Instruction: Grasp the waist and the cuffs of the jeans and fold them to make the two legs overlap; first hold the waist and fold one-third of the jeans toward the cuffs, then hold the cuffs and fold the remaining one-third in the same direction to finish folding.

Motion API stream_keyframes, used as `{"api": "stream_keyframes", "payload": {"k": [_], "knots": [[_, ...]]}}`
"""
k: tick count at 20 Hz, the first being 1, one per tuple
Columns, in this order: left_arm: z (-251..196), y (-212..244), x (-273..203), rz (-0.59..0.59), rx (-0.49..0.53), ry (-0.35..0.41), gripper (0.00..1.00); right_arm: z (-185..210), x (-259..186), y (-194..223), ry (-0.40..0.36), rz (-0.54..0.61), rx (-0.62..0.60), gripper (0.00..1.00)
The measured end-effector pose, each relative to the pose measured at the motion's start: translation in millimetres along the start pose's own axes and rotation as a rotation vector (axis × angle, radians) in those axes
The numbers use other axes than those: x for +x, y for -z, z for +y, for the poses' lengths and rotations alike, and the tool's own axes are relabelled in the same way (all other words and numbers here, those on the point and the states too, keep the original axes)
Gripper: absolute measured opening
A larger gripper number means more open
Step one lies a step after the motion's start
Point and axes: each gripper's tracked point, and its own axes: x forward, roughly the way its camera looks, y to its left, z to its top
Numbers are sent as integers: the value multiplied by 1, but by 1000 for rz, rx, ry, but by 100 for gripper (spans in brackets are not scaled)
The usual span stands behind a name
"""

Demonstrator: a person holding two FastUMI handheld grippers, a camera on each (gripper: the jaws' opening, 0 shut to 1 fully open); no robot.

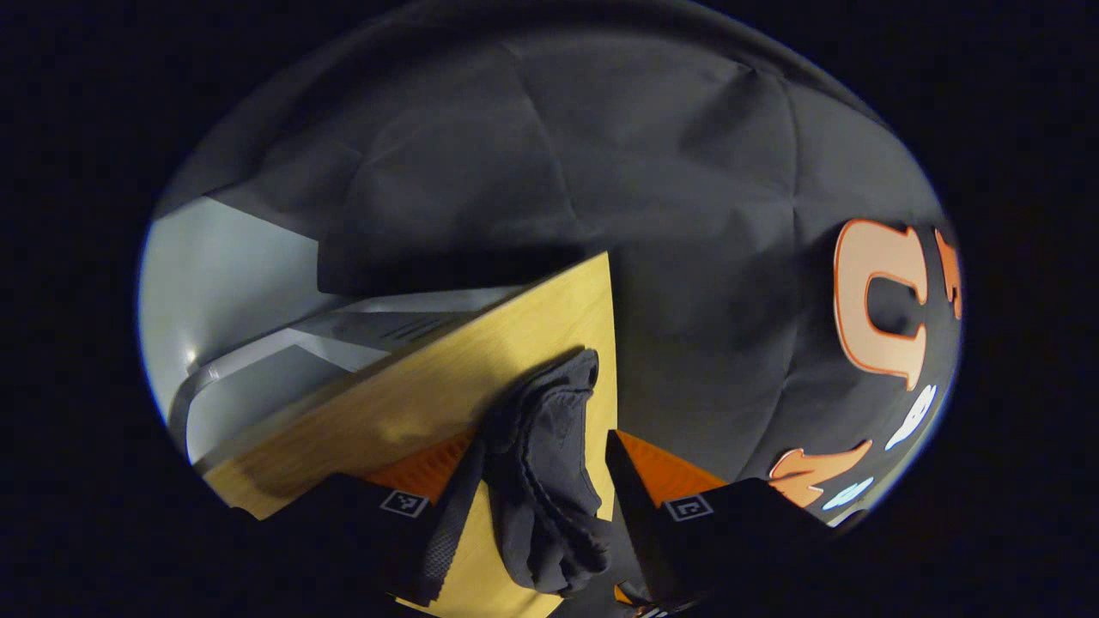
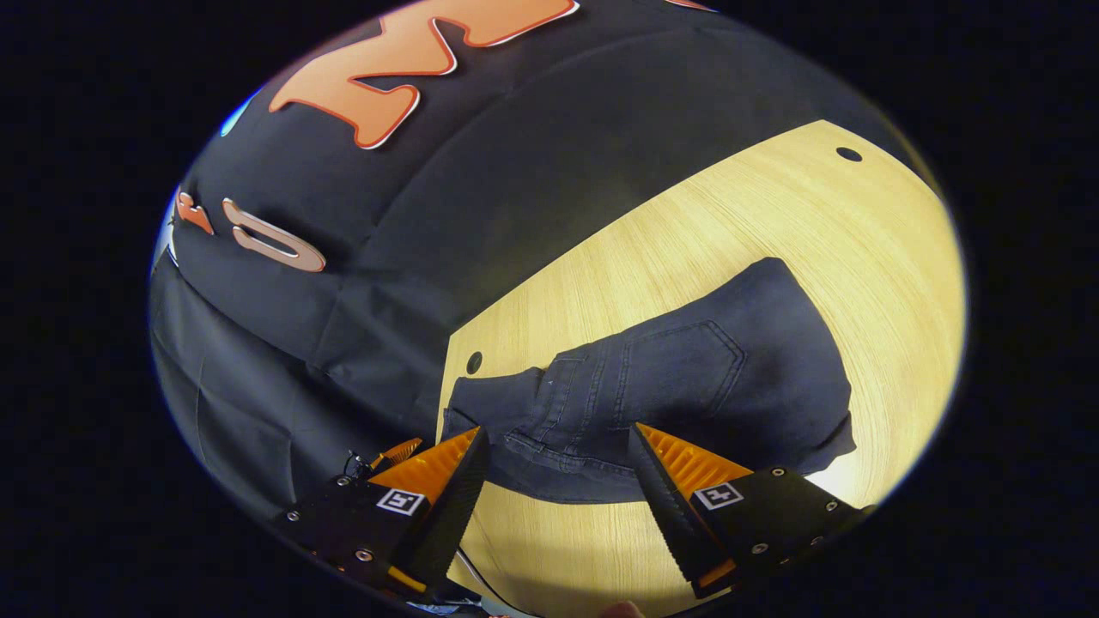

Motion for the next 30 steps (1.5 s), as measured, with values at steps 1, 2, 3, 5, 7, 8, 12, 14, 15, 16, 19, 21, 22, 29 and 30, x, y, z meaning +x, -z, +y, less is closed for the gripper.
{"api": "stream_keyframes", "payload": {"k": [1, 2, 3, 5, 7, 8, 12, 14, 15, 16, 19, 21, 22, 29, 30], "knots": [[10, 3, 7, 11, 31, -73, 63, 0, -2, -2, -7, -8, 19, 98], [8, 10, 18, -8, 52, -79, 42, -1, -4, -5, -10, -15, 35, 98], [7, 11, 26, -13, 71, -78, 21, -2, -5, -7, -10, -22, 43, 98], [-6, 12, 20, -23, 138, -83, 6, -9, -10, -7, 4, -25, 40, 98], [-33, 10, 3, -62, 182, -43, 6, -10, -16, -9, 1, -35, 24, 98], [-50, 10, -13, -81, 211, -20, 6, -11, -20, -10, 1, -38, 18, 98], [-127, 35, -69, -106, 376, 78, 6, -14, -40, -21, -18, -74, -2, 98], [-170, 64, -87, -101, 448, 128, 6, -14, -53, -29, -42, -98, 4, 98], [-193, 83, -94, -88, 473, 159, 6, -15, -61, -33, -56, -111, 9, 98], [-214, 101, -101, -78, 495, 187, 5, -18, -69, -38, -68, -123, 14, 98], [-255, 162, -98, -41, 583, 217, 6, -32, -98, -50, -96, -161, 22, 98], [-279, 206, -91, -19, 626, 231, 6, -52, -119, -58, -92, -180, 19, 98], [-290, 229, -89, 0, 647, 238, 6, -64, -132, -62, -87, -193, 20, 98], [-301, 383, -44, 147, 743, 212, 6, -147, -200, -85, -45, -252, 65, 98], [-295, 409, -34, 171, 752, 202, 4, -157, -209, -86, -39, -257, 75, 98]]}}
